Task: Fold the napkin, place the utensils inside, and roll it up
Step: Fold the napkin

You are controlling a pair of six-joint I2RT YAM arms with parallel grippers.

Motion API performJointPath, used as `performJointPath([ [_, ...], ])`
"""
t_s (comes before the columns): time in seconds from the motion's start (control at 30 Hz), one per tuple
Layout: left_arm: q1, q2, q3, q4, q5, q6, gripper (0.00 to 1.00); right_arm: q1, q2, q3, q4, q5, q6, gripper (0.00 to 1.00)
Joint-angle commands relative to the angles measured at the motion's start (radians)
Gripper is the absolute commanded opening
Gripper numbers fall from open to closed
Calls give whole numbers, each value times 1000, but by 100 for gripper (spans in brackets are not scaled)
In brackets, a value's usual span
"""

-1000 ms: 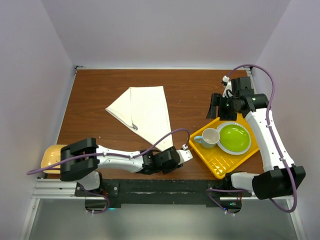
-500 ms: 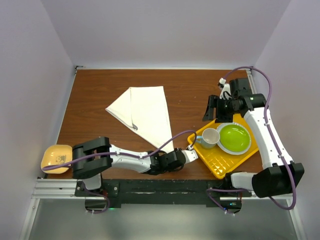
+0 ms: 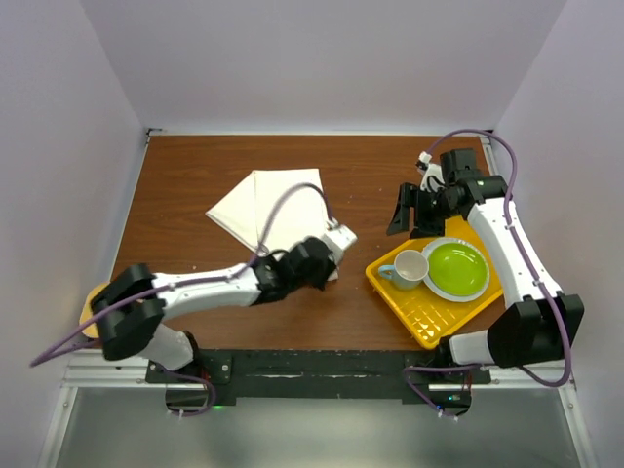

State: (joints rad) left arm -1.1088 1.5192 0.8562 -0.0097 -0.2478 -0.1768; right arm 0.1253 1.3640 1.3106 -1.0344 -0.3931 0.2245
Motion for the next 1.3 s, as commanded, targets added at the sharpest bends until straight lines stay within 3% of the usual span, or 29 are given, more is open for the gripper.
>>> performJointPath([
  [0.0,144,-163,1,31,149,-131,0,2,32,59,31,-46,7,70],
  [0.23,406,-293,-37,14,338,-243,0,2,109,125,66,-84,36,70],
  [0.47,682,-372,-132,40,367,-392,0,56,257,252,68,-112,62,70],
  [0.57,765,-369,-131,43,344,-389,0,102,340,350,47,-107,59,69],
  [0.77,967,-329,-158,77,453,-391,0,191,492,527,-9,-134,61,69],
  [1.0,1087,-284,-143,89,527,-363,0,221,553,575,-30,-136,50,68],
  [1.27,1208,-174,-120,145,628,-345,0,237,543,518,-3,-130,61,67],
])
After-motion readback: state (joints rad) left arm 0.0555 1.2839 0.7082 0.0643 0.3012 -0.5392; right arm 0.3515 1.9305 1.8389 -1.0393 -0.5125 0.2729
